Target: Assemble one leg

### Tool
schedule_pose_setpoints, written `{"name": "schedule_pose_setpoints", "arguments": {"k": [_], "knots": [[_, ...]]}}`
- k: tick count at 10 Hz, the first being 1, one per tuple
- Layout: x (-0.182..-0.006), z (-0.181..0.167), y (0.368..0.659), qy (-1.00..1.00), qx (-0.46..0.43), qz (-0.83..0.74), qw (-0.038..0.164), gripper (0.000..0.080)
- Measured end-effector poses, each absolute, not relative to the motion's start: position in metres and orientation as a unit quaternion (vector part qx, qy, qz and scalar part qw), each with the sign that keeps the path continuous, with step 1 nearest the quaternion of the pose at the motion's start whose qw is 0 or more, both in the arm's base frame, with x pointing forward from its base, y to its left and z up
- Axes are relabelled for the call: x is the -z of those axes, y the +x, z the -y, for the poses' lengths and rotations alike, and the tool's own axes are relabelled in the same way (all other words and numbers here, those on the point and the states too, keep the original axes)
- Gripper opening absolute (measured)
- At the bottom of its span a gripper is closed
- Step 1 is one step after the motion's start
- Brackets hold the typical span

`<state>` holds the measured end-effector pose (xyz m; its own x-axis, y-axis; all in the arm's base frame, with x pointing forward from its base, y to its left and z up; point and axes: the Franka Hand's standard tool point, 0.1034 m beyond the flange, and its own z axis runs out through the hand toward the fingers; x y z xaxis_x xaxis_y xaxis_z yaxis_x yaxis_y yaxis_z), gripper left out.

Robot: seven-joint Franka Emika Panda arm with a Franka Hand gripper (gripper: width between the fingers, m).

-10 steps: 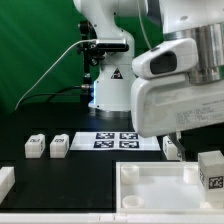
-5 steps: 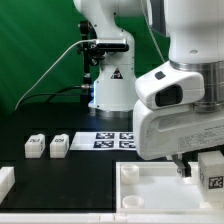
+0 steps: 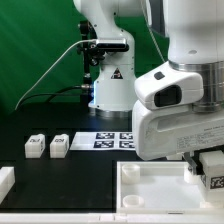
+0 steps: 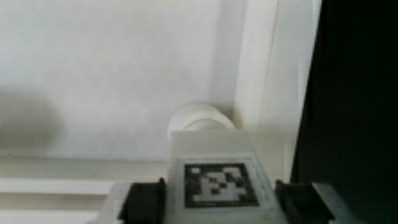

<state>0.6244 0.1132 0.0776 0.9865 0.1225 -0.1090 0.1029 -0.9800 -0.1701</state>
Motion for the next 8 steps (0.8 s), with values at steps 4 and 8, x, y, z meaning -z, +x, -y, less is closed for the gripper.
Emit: {"name": "schedule_pose_setpoints", "arguments": {"k": [4, 8], "knots": [[-0.077, -0.1164, 0.6233, -0.983, -0.047, -0.16, 0.07, 0.0294], [-0.0768, -0.1182, 0.6254, -0.887, -0.039, -0.454, 0.074, 0.0294]]}}
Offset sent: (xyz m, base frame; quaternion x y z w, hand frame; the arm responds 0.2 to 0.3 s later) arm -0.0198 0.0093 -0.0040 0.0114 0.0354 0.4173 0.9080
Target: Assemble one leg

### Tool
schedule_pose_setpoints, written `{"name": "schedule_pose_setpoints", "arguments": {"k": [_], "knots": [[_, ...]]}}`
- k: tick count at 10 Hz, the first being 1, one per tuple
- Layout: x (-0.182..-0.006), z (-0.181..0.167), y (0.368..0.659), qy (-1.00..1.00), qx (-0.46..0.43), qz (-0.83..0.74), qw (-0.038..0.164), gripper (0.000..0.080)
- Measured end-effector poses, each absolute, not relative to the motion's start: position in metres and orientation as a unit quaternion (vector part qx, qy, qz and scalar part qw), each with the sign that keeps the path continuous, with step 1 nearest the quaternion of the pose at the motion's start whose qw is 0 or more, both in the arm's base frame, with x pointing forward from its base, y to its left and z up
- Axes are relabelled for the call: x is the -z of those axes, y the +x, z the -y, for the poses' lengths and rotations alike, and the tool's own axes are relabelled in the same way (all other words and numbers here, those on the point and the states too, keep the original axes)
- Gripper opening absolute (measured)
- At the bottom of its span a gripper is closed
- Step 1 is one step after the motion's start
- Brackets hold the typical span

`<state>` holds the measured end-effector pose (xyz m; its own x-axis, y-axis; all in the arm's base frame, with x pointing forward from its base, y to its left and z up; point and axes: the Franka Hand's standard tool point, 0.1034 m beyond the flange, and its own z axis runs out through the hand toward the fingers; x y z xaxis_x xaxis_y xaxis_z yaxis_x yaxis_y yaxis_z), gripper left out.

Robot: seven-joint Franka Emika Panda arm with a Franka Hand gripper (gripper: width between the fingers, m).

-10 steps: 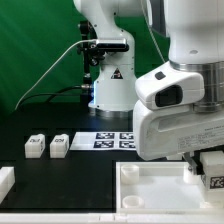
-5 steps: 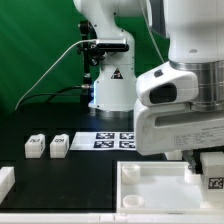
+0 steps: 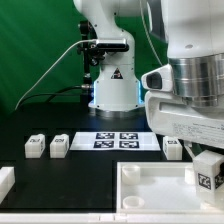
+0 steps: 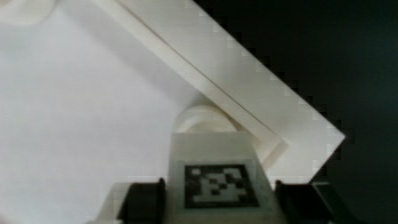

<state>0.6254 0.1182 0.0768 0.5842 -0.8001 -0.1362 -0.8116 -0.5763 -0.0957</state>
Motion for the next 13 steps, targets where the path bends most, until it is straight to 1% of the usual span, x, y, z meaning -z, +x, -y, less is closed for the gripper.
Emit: {"name": "schedule_pose_setpoints", "arguments": {"k": [3, 4, 5, 8, 9, 10, 11, 12, 13], "knots": [[-0.076, -0.12, 0.626, -0.818, -0.048, -0.568, 0.076, 0.0294], [-0.076, -0.121, 0.628, -0.744, -0.04, -0.66, 0.094, 0.0294], [-0.075, -0.123, 0.628, -0.718, -0.036, -0.688, 0.102, 0.0294], [-0.075, -0.124, 0.627, -0.739, -0.034, -0.664, 0.104, 0.0294], [-0.074, -0.126, 0.625, -0.759, -0.035, -0.643, 0.101, 0.0465], [-0.074, -0.131, 0.622, -0.801, -0.04, -0.589, 0.096, 0.0584], [-0.076, -0.133, 0.622, -0.851, -0.035, -0.516, 0.096, 0.0584], [-0.078, -0.134, 0.62, -0.901, -0.035, -0.424, 0.083, 0.0638], [-0.078, -0.133, 0.622, -0.907, -0.03, -0.412, 0.086, 0.0646]]}}
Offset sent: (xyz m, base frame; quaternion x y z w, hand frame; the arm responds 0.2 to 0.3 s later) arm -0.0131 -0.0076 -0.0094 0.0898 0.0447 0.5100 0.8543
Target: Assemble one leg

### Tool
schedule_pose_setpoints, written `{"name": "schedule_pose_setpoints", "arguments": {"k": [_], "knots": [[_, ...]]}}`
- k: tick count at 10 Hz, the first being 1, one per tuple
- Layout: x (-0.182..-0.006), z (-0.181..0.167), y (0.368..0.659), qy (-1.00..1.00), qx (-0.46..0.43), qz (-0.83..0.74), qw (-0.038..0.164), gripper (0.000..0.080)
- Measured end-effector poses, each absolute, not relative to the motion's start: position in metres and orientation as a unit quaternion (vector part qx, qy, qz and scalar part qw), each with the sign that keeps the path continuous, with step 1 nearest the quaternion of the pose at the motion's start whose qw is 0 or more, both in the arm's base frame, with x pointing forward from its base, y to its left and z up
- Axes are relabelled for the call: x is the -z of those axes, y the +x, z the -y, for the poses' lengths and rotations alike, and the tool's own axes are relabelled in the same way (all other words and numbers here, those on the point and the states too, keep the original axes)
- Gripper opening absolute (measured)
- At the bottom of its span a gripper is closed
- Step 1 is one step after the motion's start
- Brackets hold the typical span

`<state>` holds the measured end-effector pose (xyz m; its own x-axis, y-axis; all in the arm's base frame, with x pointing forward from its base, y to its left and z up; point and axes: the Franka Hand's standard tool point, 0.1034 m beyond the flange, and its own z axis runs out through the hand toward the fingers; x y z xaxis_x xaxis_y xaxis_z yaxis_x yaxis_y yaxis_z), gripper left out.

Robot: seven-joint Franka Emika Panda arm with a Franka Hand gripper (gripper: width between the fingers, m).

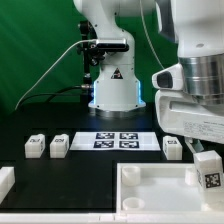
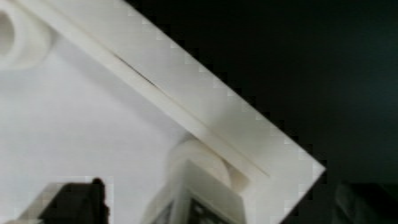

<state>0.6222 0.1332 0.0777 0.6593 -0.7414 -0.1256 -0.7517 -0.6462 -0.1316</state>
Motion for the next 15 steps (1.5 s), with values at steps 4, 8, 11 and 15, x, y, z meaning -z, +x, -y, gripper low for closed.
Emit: {"name": "schedule_pose_setpoints", "arguments": {"k": [4, 8, 11, 15], "knots": [[-0.076, -0.123, 0.622, -0.975, -0.01, -0.205, 0.083, 0.0649], [-0.076, -0.123, 0.623, -0.995, 0.003, -0.062, 0.072, 0.0649], [-0.075, -0.122, 0.622, -0.99, -0.002, -0.118, 0.072, 0.0418], [-0.074, -0.119, 0.623, -0.929, -0.025, -0.359, 0.088, 0.0296]]}}
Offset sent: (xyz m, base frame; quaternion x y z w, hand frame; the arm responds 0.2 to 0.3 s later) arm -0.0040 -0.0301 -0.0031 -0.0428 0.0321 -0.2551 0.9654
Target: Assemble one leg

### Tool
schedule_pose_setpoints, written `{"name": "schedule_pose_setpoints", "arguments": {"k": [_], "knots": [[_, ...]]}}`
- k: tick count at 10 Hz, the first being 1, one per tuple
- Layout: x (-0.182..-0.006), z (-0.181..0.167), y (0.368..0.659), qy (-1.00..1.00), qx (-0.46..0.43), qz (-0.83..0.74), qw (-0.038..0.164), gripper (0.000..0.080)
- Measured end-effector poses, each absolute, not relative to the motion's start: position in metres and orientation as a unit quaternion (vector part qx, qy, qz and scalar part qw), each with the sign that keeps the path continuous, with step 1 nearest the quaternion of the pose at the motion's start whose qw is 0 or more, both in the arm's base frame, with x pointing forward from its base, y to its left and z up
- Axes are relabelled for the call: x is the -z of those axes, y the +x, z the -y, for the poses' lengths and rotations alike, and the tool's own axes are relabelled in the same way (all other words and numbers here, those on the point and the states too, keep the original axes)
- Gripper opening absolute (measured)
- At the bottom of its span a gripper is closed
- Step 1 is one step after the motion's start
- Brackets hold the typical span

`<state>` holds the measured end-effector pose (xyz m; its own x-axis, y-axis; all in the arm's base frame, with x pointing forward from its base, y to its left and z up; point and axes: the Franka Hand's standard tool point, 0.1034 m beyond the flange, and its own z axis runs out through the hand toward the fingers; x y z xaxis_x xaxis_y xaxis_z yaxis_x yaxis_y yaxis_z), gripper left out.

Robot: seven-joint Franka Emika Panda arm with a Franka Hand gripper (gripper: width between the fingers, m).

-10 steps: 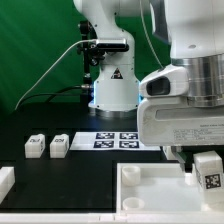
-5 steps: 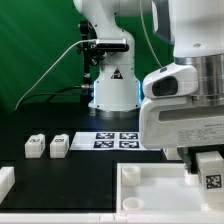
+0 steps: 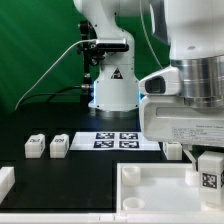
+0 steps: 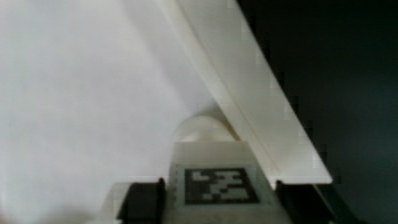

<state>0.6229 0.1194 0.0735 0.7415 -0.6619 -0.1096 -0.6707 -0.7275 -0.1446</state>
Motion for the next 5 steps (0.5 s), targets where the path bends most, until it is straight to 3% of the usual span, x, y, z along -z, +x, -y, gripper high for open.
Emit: {"name": "schedule_pose_setpoints", "arguments": {"k": [3, 5], "knots": [[-0.0733, -0.1244, 0.6266, -0.766, -0.058, -0.631, 0.107, 0.0296], [-0.0752, -0.1282, 0.6287, -0.683, -0.076, -0.718, 0.112, 0.0296]]}}
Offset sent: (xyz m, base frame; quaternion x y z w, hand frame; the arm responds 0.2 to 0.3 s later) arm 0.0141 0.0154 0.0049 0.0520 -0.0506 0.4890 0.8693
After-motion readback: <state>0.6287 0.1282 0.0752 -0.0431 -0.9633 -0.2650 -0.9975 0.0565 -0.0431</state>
